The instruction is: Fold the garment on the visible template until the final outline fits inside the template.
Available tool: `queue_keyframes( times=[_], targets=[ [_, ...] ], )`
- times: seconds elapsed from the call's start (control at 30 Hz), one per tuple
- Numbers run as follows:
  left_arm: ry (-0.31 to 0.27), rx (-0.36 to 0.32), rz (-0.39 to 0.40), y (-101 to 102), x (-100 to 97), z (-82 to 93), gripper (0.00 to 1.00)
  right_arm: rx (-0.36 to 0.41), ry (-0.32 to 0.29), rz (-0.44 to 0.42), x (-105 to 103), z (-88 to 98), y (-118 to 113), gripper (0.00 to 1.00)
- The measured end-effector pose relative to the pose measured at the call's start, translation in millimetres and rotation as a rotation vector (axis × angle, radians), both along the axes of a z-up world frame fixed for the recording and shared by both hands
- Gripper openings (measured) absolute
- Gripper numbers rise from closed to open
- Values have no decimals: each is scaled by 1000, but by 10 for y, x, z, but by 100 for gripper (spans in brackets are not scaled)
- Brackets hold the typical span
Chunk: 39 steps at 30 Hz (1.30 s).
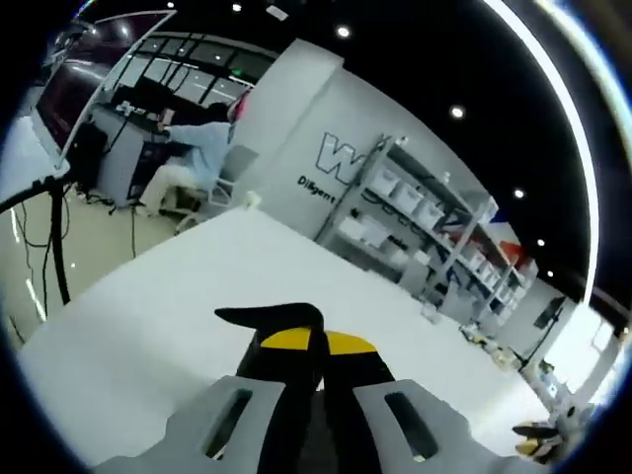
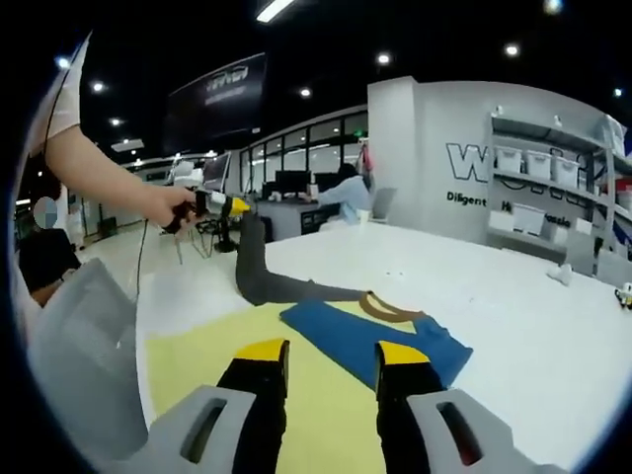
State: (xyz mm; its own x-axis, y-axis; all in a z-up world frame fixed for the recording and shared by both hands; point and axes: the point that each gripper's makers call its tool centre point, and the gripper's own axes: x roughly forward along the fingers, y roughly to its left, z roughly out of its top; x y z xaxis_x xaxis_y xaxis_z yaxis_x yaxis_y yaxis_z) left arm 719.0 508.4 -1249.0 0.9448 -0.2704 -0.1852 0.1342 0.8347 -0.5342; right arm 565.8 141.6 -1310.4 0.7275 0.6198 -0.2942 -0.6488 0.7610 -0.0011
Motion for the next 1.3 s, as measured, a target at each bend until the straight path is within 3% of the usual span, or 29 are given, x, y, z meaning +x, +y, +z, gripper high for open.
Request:
queue_keyframes(
  times=[0.3, 0.6, 1.03, 1.3],
  targets=[
    [-65, 2, -159, -672, 176, 321, 1, 32, 2, -28, -52, 20, -131, 40],
    [-83, 10, -327, -1315, 169, 356, 1, 56, 0, -39, -155, 18, -210, 46],
    [-70, 26, -510, -2256, 110, 141, 1, 56, 4, -49, -293, 10, -323, 50],
    [-28, 64, -594, -2770, 39, -185, 1, 50, 14, -63, -366, 1, -421, 51]
  ],
)
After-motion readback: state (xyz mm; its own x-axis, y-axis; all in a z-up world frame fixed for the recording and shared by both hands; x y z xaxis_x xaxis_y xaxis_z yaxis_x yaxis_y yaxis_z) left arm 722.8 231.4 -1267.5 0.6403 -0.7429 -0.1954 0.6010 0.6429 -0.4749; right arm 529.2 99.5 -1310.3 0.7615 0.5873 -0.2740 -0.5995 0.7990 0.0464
